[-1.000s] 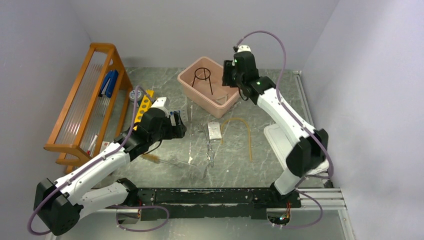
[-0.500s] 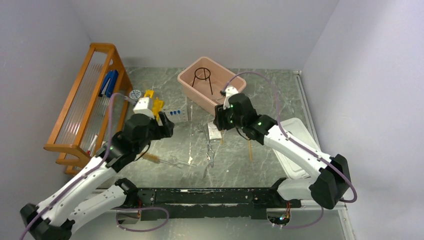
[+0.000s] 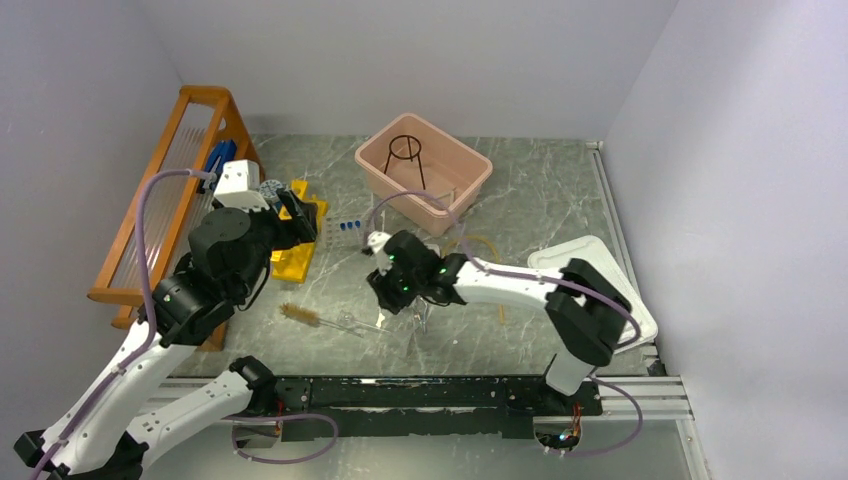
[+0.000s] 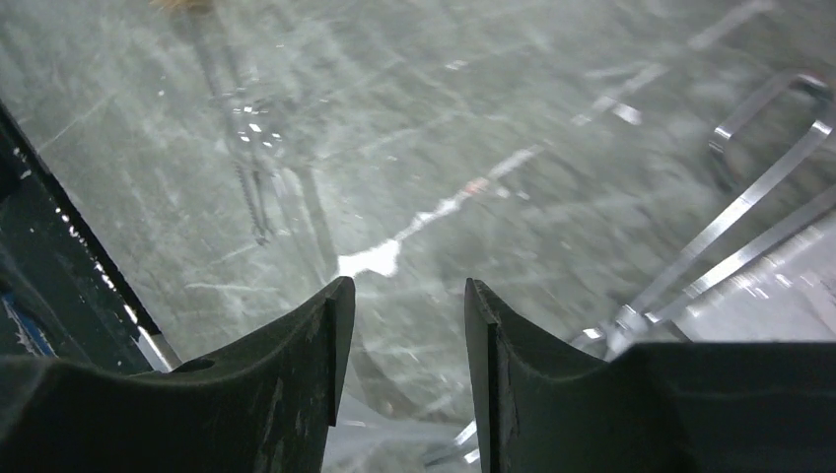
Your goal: Organize the chemistry lab equipment
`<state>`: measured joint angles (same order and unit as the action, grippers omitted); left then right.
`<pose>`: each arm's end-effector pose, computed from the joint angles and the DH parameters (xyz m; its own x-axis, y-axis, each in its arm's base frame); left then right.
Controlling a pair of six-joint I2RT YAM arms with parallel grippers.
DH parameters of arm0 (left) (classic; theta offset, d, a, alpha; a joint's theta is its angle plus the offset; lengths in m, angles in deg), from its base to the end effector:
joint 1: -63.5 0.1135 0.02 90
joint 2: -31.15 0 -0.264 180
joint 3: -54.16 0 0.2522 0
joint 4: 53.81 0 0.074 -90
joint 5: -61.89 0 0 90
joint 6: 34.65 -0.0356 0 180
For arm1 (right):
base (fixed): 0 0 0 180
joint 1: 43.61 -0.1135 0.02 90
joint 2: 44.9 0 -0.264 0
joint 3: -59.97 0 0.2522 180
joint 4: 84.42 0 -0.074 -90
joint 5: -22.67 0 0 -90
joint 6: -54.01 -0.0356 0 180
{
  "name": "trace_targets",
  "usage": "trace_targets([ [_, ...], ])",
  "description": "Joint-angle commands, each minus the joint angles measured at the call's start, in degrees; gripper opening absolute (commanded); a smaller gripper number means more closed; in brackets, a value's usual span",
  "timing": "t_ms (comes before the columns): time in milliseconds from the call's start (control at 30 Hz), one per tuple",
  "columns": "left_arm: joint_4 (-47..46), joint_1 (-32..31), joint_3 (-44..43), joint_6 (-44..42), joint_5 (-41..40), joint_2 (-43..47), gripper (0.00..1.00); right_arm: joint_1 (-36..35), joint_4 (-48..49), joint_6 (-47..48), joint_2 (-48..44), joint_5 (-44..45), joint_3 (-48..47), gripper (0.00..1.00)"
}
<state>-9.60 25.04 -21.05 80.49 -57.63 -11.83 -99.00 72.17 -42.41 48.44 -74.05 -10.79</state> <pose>0.1228 -0.0751 0.4062 -0.2167 -0.3000 -0.9290 0.0792 0.9431 -0.3230 0.1921 0.2857 0.2016 -0.5025 -0.5326 -0.6810 -0.8125 0.5602 0.1613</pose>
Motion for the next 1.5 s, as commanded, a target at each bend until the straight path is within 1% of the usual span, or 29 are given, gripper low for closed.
trace_targets([
  [0, 4.41, 0.22, -3.84, -2.12, -2.38, 0.05, 0.86, -4.59, -0.07, 5.74, 5.17, -0.71, -5.73, 0.47],
  [67, 4.77, 0.22, -3.82, -1.87, -2.31, 0.4, 0.86, -6.62, -1.09, 8.44, 7.61, 0.72, -6.79, 0.39],
  [167, 4.79, 0.27, -2.94, -1.56, -2.25, 1.18, 0.87, -9.53, -1.08, 11.67, 9.8, 3.46, -7.52, 0.32],
  [233, 5.07, 0.23, -2.8, -1.38, -2.45, 1.31, 0.86, -10.36, -1.62, 12.65, 11.32, 3.9, -8.64, 0.3],
  [400, 5.65, 0.23, -3.32, -1.54, -2.94, 1.18, 0.87, -11.75, -4.19, 13.79, 15.05, 4.66, -11.2, 0.3],
  [533, 5.75, 0.22, -3.07, -1.75, -3.39, 1.39, 0.87, -12.63, -4.53, 14.33, 16.77, 5.62, -11.73, 0.29],
  [600, 5.8, 0.22, -2.84, -1.68, -3.35, 1.44, 0.87, -12.73, -4.37, 14.39, 17.55, 6.49, -11.97, 0.28],
  [667, 5.87, 0.22, -2.8, -1.58, -3.28, 1.41, 0.87, -12.81, -4.14, 14.5, 18.19, 6.58, -12.29, 0.24],
  [733, 5.93, 0.22, -2.73, -1.59, -3.18, 1.38, 0.87, -12.81, -3.36, 14.78, 18.6, 8.64, -12.21, 0.19],
  [933, 6.15, 0.29, -2.95, -1.5, -3.18, 1.47, 0.87, -12.81, -1.36, 16.92, 19.61, 10.76, -12.46, 0.03],
  [1000, 6.34, 0.23, -3.02, -1.46, -3.22, 1.53, 0.87, -12.7, -0.05, 17.64, 18.85, 11.38, -12.31, 0.0],
  [1133, 6.88, 0.25, -2.99, -0.89, -3.62, 1.8, 0.87, -12.59, 3.27, 18.05, 15.59, 14.95, -12.16, 0.0],
  [1333, 7.06, 0.22, -2.46, 1.1, -3.06, 2.29, 0.88, -10.99, 11.7, 17.02, 6.07, 16.69, -8.32, 0.0],
  [1467, 6.54, 0.23, -2.03, 2.21, -1.55, 2.14, 0.89, -8.87, 16.82, 13.91, -0.75, 16.35, -5.31, 0.0],
])
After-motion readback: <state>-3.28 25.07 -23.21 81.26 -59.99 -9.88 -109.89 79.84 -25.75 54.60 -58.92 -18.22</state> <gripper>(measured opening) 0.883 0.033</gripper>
